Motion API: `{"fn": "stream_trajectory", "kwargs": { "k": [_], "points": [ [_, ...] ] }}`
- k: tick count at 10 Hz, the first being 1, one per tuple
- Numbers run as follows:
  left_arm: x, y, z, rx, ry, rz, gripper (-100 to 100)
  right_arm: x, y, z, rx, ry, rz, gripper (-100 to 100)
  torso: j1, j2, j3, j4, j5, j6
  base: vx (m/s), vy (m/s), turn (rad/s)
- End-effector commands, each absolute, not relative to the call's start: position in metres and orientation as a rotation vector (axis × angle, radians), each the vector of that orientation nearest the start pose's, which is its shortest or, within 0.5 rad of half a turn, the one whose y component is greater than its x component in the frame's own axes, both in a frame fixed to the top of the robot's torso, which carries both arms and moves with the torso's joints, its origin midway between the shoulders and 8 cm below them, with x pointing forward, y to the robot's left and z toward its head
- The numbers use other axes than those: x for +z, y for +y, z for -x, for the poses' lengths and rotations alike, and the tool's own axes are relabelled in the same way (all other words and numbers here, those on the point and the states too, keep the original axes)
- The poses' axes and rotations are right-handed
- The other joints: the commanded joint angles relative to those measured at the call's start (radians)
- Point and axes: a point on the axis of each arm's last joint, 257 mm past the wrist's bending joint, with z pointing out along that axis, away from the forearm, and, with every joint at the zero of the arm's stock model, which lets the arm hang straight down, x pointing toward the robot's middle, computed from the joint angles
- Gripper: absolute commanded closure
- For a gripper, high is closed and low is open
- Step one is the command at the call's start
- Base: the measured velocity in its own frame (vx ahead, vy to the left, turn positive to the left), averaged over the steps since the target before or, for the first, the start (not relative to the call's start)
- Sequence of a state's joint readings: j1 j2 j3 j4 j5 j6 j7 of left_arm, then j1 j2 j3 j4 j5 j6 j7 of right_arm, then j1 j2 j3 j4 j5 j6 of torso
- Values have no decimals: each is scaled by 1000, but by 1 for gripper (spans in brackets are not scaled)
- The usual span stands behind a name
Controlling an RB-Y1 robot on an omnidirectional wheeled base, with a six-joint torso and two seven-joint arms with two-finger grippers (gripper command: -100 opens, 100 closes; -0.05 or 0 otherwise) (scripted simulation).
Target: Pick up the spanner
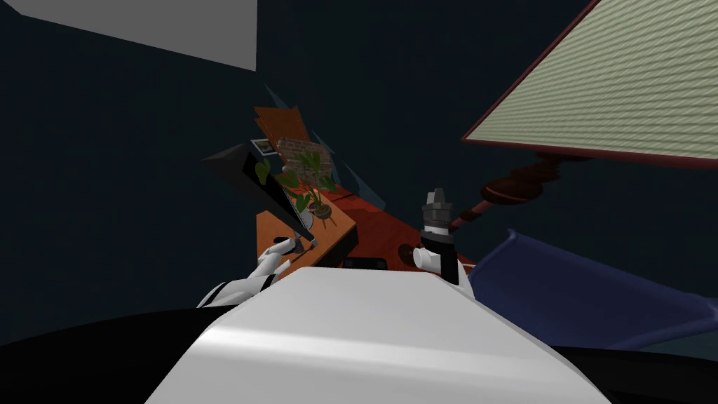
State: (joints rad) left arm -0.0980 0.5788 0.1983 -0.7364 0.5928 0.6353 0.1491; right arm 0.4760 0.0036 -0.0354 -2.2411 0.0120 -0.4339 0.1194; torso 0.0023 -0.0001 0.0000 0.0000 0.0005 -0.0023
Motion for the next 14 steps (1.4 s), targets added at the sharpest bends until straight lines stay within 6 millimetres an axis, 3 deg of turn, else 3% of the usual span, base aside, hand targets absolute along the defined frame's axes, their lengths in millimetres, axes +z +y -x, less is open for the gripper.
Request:
{"fn": "stream_trajectory", "kwargs": {
  "k": [1,3,6,8,10,12,14],
  "points": [
    [-526,576,-297,-263,1106,2566,-100,2,-292,-362,1138,701,-668,0,0,0,0,0,0,0,-17,28,-216],
    [-535,576,-276,-213,1068,2644,-100,2,-292,-362,1138,701,-668,0,0,0,0,0,0,0,-18,29,-152],
    [-540,573,-262,-183,1037,2706,-100,2,-292,-362,1138,701,-668,0,-1,0,0,0,0,0,-13,16,-63],
    [-551,565,-235,-123,972,2823,-100,3,-292,-362,1138,700,-668,0,0,0,0,0,0,1,-27,48,-289],
    [-552,564,-232,-117,970,2829,-100,2,-292,-362,1138,701,-668,0,1,0,0,0,0,-1,-12,39,-12],
    [-559,551,-212,-76,919,2922,-100,2,-292,-362,1138,701,-668,0,0,0,0,0,0,0,-11,36,-174],
    [-559,551,-211,-74,918,2924,-100,2,-292,-362,1138,701,-668,0,1,-1,0,0,0,-1,-4,36,-15]
  ]
}}
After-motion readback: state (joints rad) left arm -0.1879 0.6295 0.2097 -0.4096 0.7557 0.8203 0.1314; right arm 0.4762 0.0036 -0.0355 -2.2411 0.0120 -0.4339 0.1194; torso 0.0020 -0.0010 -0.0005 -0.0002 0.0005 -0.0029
